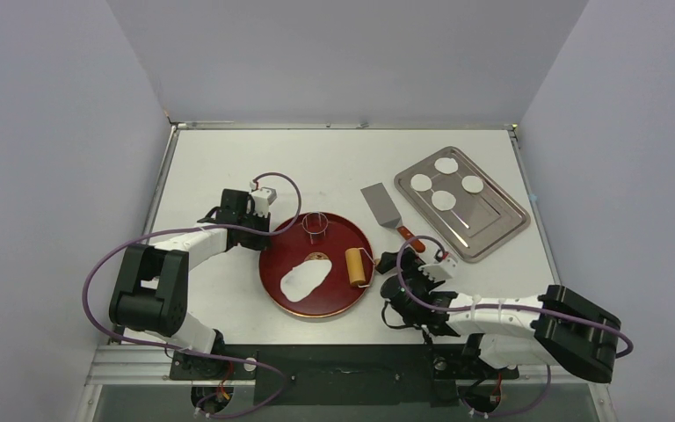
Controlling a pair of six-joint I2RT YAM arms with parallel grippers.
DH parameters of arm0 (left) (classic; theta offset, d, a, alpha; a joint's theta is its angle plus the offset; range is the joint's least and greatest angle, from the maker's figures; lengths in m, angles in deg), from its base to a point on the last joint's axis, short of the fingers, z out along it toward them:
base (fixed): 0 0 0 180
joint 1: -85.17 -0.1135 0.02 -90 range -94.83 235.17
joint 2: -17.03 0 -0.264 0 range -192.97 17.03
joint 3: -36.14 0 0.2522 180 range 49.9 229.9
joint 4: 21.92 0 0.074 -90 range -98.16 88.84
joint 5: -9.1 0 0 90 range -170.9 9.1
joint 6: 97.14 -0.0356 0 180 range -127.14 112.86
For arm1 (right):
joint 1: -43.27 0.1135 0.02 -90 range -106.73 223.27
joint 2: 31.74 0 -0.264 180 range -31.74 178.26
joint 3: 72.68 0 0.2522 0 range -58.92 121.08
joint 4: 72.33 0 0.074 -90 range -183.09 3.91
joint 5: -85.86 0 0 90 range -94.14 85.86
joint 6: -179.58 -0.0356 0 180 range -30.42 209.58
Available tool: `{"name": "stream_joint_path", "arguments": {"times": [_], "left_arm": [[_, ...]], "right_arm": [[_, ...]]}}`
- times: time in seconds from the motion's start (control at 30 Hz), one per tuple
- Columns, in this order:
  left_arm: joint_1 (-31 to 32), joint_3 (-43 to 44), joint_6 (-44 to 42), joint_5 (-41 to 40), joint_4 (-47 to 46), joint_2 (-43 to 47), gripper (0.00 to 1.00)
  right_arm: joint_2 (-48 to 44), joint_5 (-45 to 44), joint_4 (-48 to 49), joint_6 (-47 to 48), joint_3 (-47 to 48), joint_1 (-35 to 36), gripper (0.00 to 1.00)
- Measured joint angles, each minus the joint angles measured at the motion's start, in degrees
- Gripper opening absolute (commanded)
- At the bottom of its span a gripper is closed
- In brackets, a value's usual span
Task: Roll out the dumpling wrappers from the dough
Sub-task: Place the rolling pin on the work surface, then pick up the dumpling mold from the work surface.
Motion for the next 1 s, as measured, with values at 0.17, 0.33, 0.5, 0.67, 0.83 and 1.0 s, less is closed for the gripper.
{"name": "stream_joint_path", "arguments": {"times": [0.17, 0.33, 0.5, 0.67, 0.83, 1.0], "left_arm": [[0.0, -0.02, 0.0, 0.02, -0.02, 0.0, 0.0], [0.0, -0.02, 0.0, 0.02, 0.0, 0.0, 0.0], [0.0, 0.0, 0.0, 0.02, 0.0, 0.0, 0.0], [0.0, 0.0, 0.0, 0.02, 0.0, 0.0, 0.0], [0.0, -0.02, 0.0, 0.02, 0.0, 0.0, 0.0], [0.0, 0.0, 0.02, 0.04, 0.0, -0.07, 0.0]], "right_arm": [[-6.51, -3.28, -8.87, -1.03, 0.22, 0.83, 0.89], [-16.11, -6.86, -18.58, 1.2, 1.38, 0.9, 0.9], [-23.96, -8.74, -23.82, 8.74, 3.48, 0.9, 0.9], [-23.82, -8.2, -26.51, 21.86, 9.92, 0.83, 0.88], [-12.17, 0.92, -25.07, 36.06, 25.86, -1.38, 0.79], [3.13, 12.44, -23.23, 44.46, 38.93, -3.91, 0.63]]}}
